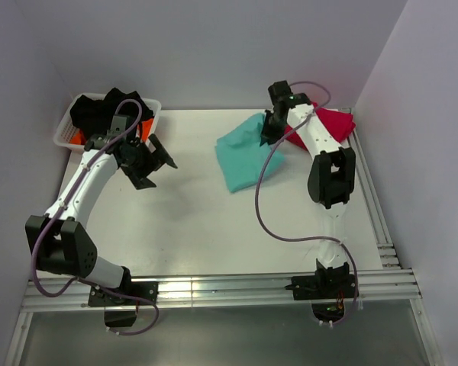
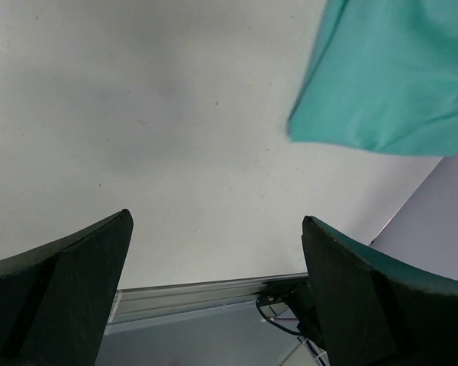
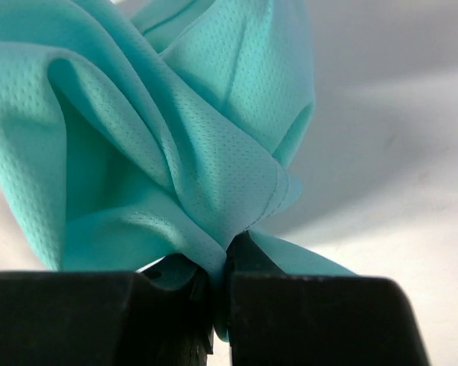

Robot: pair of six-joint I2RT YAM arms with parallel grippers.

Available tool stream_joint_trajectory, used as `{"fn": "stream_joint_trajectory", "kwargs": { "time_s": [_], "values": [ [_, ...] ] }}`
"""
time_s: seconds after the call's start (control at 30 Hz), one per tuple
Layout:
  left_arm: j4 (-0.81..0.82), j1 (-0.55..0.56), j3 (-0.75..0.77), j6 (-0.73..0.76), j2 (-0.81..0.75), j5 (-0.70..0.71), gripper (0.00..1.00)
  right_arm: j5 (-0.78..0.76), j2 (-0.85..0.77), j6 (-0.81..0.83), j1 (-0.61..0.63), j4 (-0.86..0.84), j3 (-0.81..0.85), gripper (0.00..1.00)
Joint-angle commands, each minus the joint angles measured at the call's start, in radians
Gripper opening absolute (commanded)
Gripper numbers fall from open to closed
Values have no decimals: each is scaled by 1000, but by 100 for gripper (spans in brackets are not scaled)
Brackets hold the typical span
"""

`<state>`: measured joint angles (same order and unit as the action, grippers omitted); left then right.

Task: Fold and stack the t-shirts
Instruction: Neatly place the folded tshirt to the corner

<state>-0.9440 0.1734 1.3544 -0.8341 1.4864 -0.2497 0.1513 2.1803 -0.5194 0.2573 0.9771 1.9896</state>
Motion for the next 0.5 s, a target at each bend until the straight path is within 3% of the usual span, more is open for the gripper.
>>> {"fn": "stream_joint_trajectory", "kwargs": {
  "time_s": [0.0,0.2,0.47],
  "values": [
    [47,-5,-26,-19,-61,-14,99,-113,64,53,-39,153,232,0],
    [70,-5,-103,-28,-121,-19,100,-110,200,47,-121,221,498,0],
    [76,-5,-262,-25,-229,-8,100,-73,229,10,-349,91,521,0]
  ]
}}
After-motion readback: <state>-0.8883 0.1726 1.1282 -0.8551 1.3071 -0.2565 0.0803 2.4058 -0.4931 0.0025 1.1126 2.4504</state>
